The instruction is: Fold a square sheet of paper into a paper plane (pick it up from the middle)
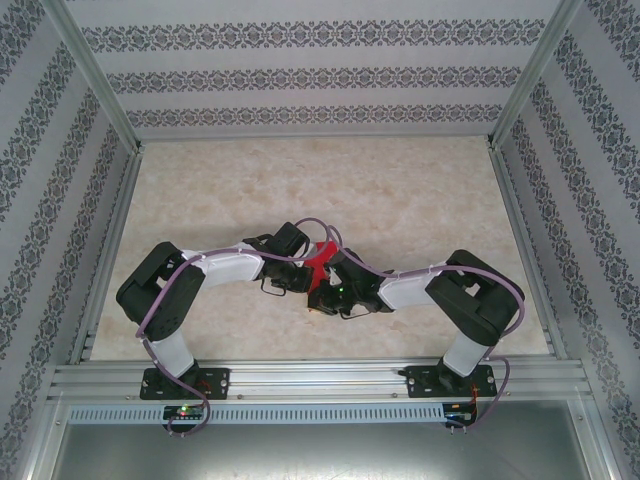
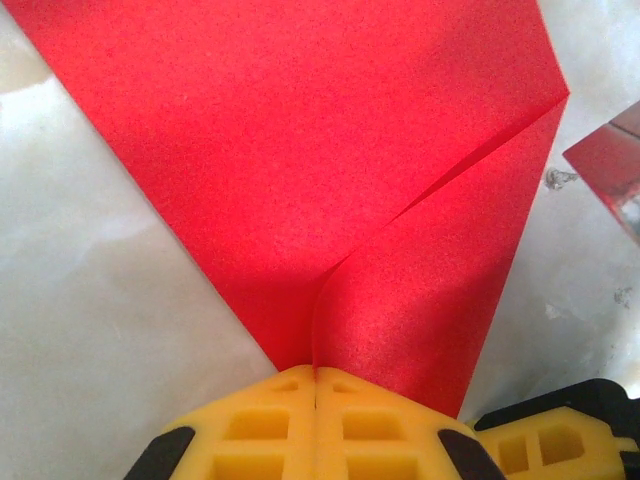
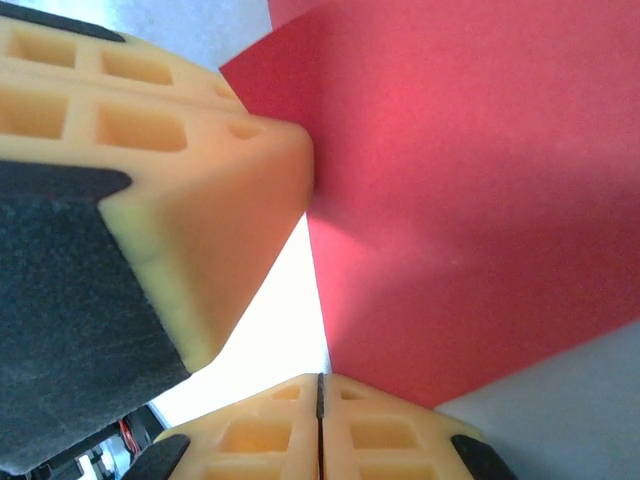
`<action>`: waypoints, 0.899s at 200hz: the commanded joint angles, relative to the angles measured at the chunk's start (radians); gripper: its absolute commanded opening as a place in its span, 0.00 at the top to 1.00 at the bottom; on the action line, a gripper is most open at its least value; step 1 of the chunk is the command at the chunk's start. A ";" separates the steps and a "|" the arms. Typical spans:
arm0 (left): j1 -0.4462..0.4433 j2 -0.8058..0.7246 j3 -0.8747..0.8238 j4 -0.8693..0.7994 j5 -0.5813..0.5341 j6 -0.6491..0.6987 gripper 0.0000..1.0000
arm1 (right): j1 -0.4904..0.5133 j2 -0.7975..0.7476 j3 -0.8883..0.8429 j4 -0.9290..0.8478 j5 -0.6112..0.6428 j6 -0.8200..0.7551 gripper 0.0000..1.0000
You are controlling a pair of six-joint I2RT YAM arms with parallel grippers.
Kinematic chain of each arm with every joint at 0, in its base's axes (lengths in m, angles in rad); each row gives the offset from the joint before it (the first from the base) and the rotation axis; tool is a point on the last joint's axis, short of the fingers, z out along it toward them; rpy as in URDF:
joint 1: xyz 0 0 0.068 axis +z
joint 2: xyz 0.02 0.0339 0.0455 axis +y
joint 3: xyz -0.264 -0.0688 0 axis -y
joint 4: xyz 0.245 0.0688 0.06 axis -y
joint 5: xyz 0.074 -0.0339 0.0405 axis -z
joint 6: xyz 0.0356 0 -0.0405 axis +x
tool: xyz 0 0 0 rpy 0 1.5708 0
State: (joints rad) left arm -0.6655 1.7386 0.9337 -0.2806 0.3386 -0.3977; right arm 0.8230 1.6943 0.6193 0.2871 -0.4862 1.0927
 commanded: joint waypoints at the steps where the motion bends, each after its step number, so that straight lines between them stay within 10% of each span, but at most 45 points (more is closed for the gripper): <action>1: 0.003 -0.005 -0.007 -0.063 -0.033 0.009 1.00 | 0.013 -0.049 0.017 -0.071 0.036 -0.038 0.92; 180: 0.004 0.009 0.004 -0.075 -0.039 0.019 1.00 | -0.244 -0.048 0.081 -0.121 0.016 -0.176 0.90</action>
State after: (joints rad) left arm -0.6655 1.7386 0.9340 -0.2810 0.3355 -0.3973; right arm 0.5972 1.7039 0.6724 0.2115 -0.4763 0.9543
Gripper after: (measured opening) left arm 0.067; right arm 0.095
